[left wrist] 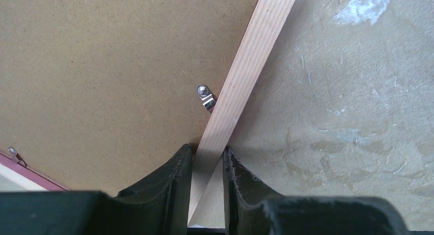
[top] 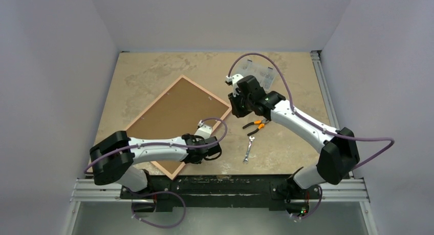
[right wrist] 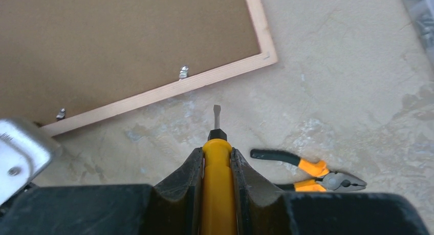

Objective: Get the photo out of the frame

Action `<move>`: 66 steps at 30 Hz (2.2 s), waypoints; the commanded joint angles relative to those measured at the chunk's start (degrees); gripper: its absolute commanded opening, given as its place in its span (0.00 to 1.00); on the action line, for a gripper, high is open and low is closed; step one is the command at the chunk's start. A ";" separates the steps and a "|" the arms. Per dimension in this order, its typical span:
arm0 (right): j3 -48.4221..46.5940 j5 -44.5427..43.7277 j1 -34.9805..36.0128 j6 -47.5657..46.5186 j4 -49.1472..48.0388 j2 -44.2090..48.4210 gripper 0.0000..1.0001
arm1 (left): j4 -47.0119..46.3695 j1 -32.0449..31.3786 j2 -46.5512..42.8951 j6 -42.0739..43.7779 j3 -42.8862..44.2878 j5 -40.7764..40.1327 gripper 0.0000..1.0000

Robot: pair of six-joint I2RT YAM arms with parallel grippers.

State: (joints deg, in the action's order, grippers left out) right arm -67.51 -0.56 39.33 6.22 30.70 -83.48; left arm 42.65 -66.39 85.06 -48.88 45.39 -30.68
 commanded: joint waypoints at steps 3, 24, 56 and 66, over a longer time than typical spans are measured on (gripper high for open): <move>-9.81 4.30 -6.12 -5.76 0.43 -6.98 0.00 | -15.32 3.86 1.91 -3.64 -0.67 6.63 0.00; -26.74 4.65 -7.10 -15.24 11.42 -21.87 0.00 | -30.69 13.89 -0.76 2.21 1.94 22.17 0.43; -46.17 -4.96 -4.46 -34.88 20.23 -41.87 0.00 | -15.30 21.74 -35.26 -7.89 -21.02 30.06 0.55; -43.40 1.84 -3.78 -34.51 21.12 -40.74 0.00 | -19.64 21.74 -30.20 -7.77 -22.32 30.14 0.55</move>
State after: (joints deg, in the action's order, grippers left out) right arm -111.42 -3.05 35.05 -27.70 48.42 -125.32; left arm 27.18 -45.01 53.23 -56.31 24.08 -0.45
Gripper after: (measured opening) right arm 0.173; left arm 0.552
